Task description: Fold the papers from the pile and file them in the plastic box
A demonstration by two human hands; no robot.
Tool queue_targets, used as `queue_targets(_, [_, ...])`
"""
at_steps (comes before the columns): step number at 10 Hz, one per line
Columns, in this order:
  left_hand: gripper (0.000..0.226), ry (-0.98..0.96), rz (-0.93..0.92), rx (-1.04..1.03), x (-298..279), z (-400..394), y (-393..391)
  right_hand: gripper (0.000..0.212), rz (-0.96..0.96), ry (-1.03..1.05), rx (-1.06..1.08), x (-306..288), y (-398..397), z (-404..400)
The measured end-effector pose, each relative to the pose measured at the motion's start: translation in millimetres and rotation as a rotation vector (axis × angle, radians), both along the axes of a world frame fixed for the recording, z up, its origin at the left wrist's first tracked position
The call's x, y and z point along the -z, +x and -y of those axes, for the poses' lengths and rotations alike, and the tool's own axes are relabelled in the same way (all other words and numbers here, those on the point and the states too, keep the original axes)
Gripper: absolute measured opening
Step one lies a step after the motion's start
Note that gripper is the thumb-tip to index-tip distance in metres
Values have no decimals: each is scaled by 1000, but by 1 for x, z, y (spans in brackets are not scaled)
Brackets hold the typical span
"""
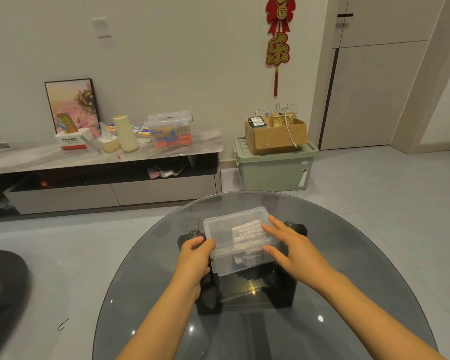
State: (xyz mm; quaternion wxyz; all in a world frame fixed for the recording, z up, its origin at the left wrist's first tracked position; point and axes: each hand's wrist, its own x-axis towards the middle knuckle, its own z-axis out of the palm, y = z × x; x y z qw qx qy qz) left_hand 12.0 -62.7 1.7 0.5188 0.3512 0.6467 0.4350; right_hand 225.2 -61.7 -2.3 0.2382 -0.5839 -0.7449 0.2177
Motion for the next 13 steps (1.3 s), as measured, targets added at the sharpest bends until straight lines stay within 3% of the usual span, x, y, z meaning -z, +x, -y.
queue_targets(1, [41,2,90,-16,1,-4,-3,56,5,2,3,0,-1,0])
queue_targets(3, [65,283,-122,-112,-1,-1,3,55,19,18,17,4,-4,-1])
queue_targets(4, [64,331,-199,-105,0,-1,4,55,42,21,25,5,-5,-2])
queue_targets(7, [59,301,-271,-31,-14,-34,1,52,127,18,25,-4,-11,-24])
queue_targets(12, [57,281,-322,25,-11,-154,1,52,198,68,14,-9,-5,-135])
queue_targets(13, [57,190,-388,69,-23,-156,7,54,251,67,75,-21,-5,-136])
